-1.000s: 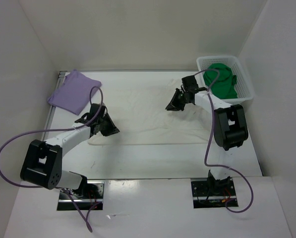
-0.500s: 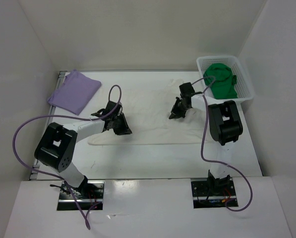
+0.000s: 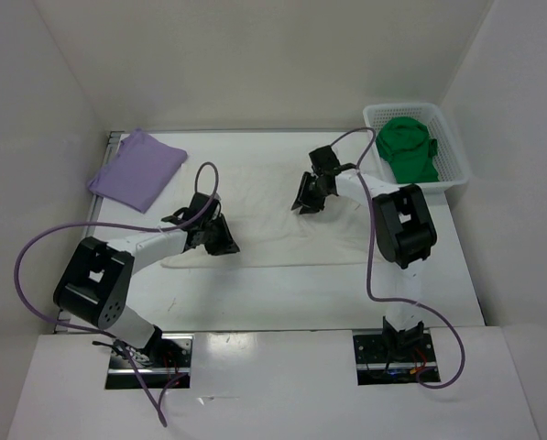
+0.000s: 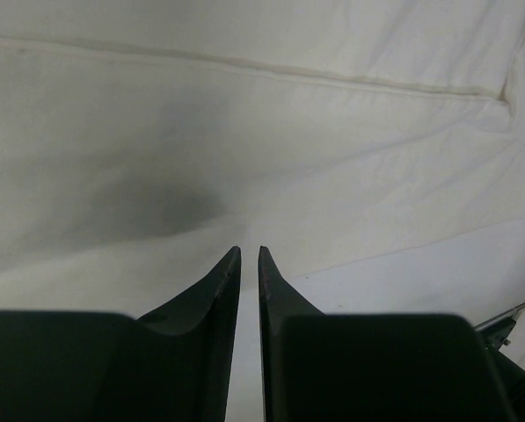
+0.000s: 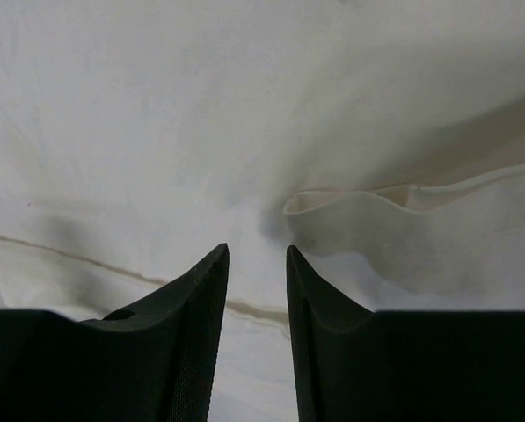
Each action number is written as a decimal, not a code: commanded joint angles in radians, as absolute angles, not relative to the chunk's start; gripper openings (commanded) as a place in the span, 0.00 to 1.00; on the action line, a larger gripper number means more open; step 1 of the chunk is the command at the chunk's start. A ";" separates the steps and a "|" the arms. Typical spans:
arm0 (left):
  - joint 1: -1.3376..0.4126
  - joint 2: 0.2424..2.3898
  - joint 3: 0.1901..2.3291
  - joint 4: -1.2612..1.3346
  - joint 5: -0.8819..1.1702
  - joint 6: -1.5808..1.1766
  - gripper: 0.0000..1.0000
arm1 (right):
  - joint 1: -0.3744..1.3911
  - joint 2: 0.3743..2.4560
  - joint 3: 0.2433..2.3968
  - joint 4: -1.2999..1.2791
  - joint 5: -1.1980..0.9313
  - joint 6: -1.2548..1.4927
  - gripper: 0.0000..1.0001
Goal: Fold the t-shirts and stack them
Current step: Fold the flattened tshirt in 1/3 of the way
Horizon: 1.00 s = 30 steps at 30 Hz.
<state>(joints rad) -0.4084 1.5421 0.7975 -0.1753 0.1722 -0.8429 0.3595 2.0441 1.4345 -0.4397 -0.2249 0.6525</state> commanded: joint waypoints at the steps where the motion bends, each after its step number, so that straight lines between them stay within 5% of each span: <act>1: -0.407 1.508 0.787 -0.144 0.156 -0.851 0.20 | 0.356 1.979 1.491 -0.460 -0.175 0.620 0.38; 5: -0.407 1.532 0.805 -0.158 0.166 -0.830 0.21 | 0.356 1.881 1.356 -0.466 -0.164 0.620 0.14; 8: -0.407 1.522 0.805 -0.178 0.152 -0.810 0.21 | 0.356 1.746 1.205 -0.443 -0.137 0.643 0.07; 23: -0.443 1.724 0.786 -0.232 0.307 -0.781 0.21 | 0.356 1.654 0.846 -0.402 -0.124 0.716 0.03; 30: -0.443 1.608 0.716 -0.386 0.321 -0.772 0.25 | 0.419 1.583 0.756 -0.480 -0.167 0.775 0.03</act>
<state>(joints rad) -0.4328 1.6337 0.7776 -0.1665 0.3466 -0.8047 0.3683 1.5929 0.8051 -0.3931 -0.1658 0.7448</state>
